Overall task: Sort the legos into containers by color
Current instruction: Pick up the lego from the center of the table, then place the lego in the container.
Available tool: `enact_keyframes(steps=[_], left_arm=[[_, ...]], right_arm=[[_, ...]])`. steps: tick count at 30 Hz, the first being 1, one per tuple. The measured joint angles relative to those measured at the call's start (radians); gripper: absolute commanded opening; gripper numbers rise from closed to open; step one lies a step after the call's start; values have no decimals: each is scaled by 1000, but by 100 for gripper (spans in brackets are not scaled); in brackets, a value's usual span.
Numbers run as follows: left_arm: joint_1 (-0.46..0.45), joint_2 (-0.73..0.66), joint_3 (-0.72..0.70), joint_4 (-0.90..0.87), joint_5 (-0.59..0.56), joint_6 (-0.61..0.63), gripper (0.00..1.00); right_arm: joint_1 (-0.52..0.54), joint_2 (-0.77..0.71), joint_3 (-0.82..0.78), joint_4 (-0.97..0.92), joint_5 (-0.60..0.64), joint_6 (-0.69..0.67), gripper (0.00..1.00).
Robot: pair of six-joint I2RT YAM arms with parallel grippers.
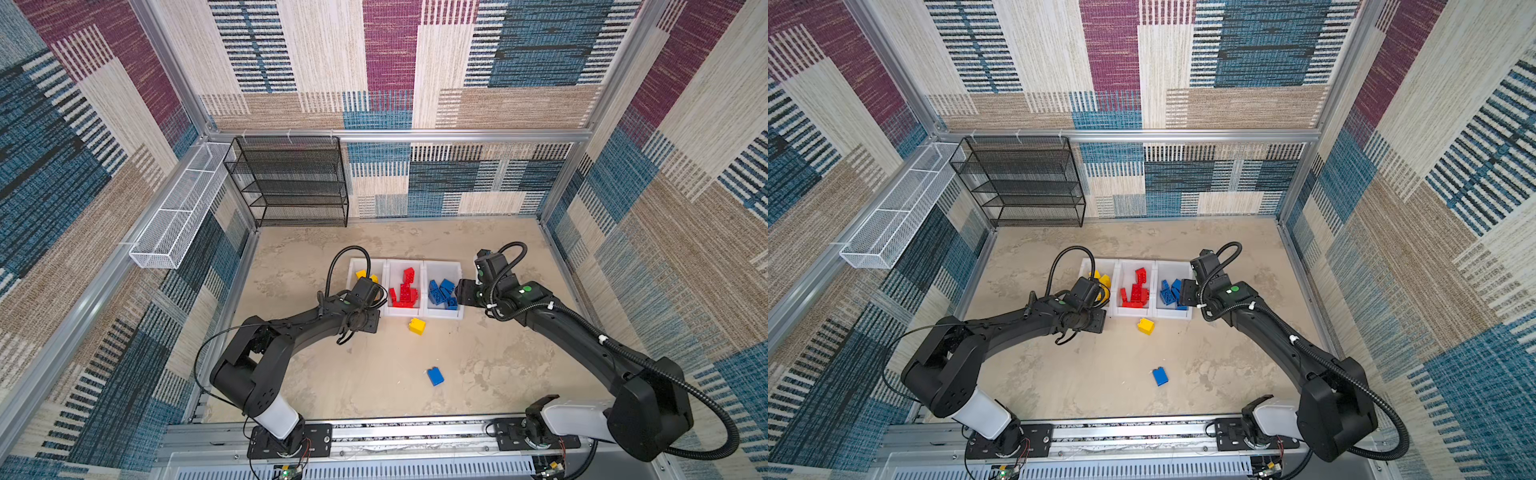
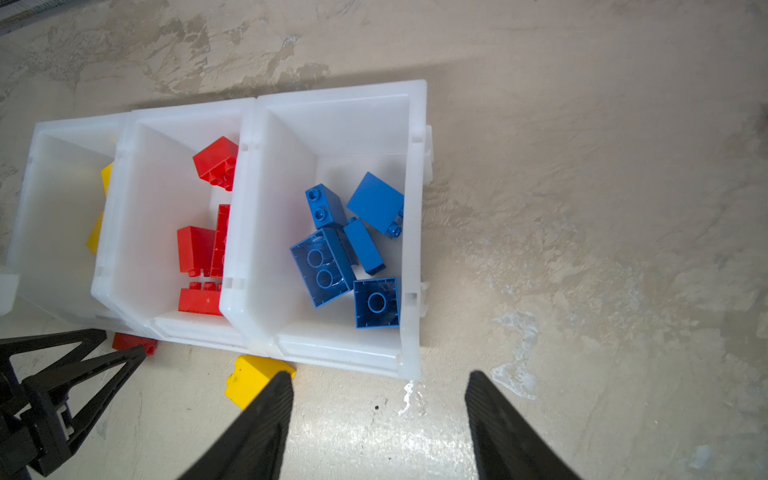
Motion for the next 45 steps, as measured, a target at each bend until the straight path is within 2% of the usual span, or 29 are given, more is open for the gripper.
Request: enact_keyframes(steps=[14,24,32,39,45], left_arm=[[-2,55,26,5,0,1,43],[-27,3,-9,12,25,-8,40],[-113,-107,-37,-10,58,-54,40],[-137,-77,142,-16,90,-63,41],[-127,129,383,-42,80,-5,45]], right_arm=[[0,-19,-21,0,0,8,68],[0,-30,-20,-1,0,8,67],[0,-46,-7,-5,1,8,67],[0,-56,5,-11,2,8,66],[0,-82,-9,-24,1,9,66]])
